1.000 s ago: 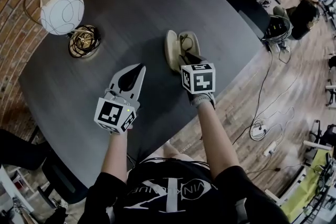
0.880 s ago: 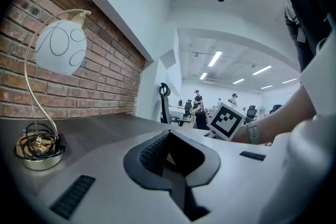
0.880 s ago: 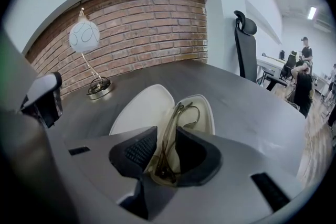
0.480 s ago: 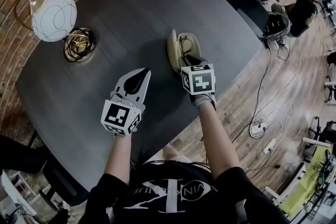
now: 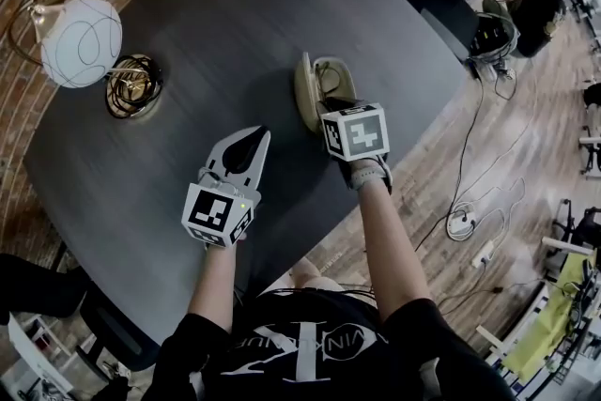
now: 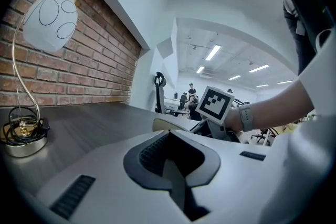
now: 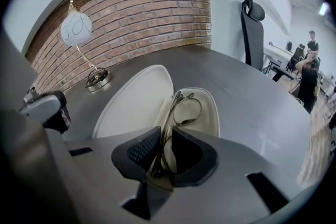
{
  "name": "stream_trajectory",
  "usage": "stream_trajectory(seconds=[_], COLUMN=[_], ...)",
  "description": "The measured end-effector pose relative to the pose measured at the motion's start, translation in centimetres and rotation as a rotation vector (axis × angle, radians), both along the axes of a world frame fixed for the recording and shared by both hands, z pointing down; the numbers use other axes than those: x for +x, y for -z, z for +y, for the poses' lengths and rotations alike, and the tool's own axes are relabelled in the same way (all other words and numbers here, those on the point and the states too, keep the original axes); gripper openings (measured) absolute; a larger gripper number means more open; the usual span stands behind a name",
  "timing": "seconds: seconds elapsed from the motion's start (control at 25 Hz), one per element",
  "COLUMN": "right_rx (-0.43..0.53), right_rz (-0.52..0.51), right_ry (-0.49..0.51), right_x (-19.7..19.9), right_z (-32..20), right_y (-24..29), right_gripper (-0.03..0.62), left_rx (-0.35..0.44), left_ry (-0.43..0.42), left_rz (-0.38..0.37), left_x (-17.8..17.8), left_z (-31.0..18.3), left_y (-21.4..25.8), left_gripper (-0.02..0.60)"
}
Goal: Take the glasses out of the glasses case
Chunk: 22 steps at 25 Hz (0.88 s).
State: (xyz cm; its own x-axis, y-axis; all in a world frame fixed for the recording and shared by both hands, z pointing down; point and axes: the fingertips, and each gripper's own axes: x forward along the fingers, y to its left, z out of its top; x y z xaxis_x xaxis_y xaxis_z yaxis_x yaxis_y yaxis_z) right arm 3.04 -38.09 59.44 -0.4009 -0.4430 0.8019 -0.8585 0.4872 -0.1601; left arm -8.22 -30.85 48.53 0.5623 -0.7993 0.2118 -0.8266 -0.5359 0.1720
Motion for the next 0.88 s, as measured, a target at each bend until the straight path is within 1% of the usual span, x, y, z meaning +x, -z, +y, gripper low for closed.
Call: stream_trajectory(seconds=[0.16,0.32,0.4,0.56,0.72,0.88], right_rx=[-0.046,-0.089,-0.080,-0.029,0.023,0.036], right_rz=[-0.016,-0.059,-0.080,-0.108,-0.140,-0.193], right_ry=[0.010,0.009,-0.014,-0.068,-0.087,-0.097], right_x=[0.1,-0.3,-0.2,0.3,0.3,0.3], right_z=[-0.2,-0.2,-0.1,-0.4,-0.7,-0.4], right_y=[0.0,-0.1,0.0,0.5,1.6,2.6], right_gripper=[0.071,0.054,0.046,0.037,0.037,0.037], left_rx=[-0.010,-0.016,-0.025,-0.036,-0.042,-0.044], left_ry=[0.008,0.020,0.027,0.031,0.036,0.042], left_rz=[0.000,0.003,0.006,0.000,-0.002,-0.003], left_x=[-0.4,-1.0,-1.3,-1.3,-1.4,-1.2], left_z=[-0.1,-0.1,-0.1,-0.1,0.2,0.7], left_y=[-0.3,-0.5,-0.7,-1.1,-1.3,-1.1], left_gripper=[0.015,0.015,0.015,0.015,0.015,0.015])
